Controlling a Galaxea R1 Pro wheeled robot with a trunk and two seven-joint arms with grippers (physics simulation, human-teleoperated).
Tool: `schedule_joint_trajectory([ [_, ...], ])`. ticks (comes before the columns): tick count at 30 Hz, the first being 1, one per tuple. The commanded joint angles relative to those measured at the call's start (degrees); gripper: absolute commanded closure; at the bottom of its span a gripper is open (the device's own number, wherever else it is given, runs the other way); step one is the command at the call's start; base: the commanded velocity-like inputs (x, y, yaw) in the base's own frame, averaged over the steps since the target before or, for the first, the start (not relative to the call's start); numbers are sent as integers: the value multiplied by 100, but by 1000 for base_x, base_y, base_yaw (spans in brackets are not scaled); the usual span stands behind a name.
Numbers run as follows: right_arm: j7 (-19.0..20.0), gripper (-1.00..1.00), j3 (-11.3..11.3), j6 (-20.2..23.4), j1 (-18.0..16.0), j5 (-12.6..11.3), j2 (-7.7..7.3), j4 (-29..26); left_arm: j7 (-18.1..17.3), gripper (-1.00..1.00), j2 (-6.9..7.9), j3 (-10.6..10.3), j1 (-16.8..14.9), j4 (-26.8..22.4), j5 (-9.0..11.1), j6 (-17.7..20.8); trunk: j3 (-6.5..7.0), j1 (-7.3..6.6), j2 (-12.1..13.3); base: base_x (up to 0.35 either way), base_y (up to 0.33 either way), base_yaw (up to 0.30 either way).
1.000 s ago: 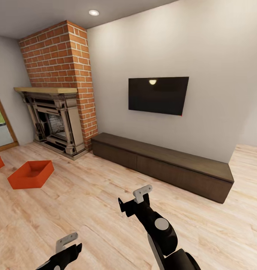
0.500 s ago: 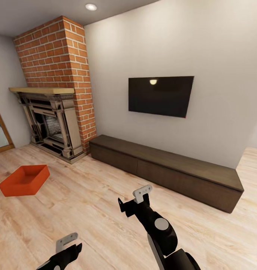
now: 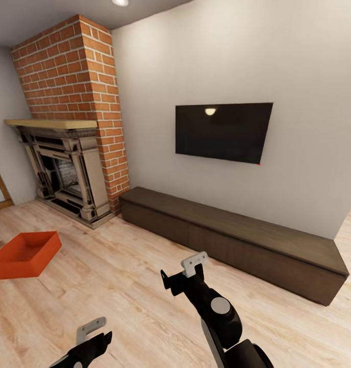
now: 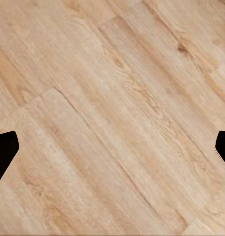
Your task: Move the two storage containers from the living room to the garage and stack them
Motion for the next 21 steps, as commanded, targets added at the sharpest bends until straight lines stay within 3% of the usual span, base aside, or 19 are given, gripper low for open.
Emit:
schedule_joint_trajectory([
  [1, -2, -100, 10, -9, 0, -3, 0, -1, 0, -100, 0, 0, 0, -3, 0, 0, 0, 0, 0, 337, 0, 0],
  [9, 12, -100, 12, -17, 0, -24, 0, -31, 0, -100, 8, -6, 0, -69, 5, -4, 0, 0, 0, 331, -49, 1],
  [12, 10, -100, 21, -71, 0, -26, 0, -54, 0, -100, 8, -8, 0, -455, 12, -29, 0, 0, 0, 291, -172, 143],
  [16, -22, -100, 9, -119, 0, -19, 0, -59, 11, -100, 9, -2, 3, -822, 16, -458, -1, 0, 0, 255, -184, 254],
  [21, -32, -100, 15, -104, 0, -15, 0, -58, 34, -100, 10, 1, 8, -901, 19, -870, -2, 0, 0, 270, -193, 284],
])
